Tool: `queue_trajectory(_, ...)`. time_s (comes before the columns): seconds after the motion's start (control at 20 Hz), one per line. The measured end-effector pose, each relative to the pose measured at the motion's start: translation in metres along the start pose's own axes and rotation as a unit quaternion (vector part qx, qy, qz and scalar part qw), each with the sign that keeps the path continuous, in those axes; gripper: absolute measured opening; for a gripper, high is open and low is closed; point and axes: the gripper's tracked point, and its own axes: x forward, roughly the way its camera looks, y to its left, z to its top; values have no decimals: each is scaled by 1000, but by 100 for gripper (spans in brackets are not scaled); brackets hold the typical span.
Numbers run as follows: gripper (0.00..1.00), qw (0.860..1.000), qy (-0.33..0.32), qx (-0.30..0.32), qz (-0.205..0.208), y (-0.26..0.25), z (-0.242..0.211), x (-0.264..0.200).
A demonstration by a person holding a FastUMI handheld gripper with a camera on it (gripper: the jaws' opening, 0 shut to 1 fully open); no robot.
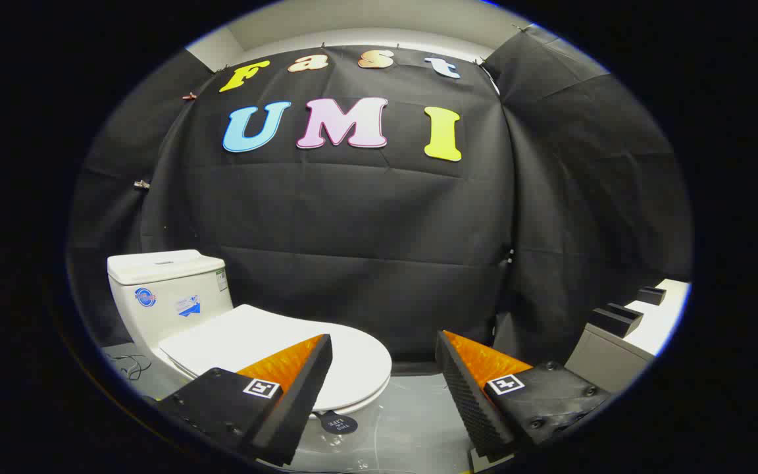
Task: Open the toilet lid.
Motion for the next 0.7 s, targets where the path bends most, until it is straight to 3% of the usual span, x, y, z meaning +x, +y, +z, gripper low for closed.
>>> queue_trajectory(0.7,98,1000,8,-2,5,4,-5,3)
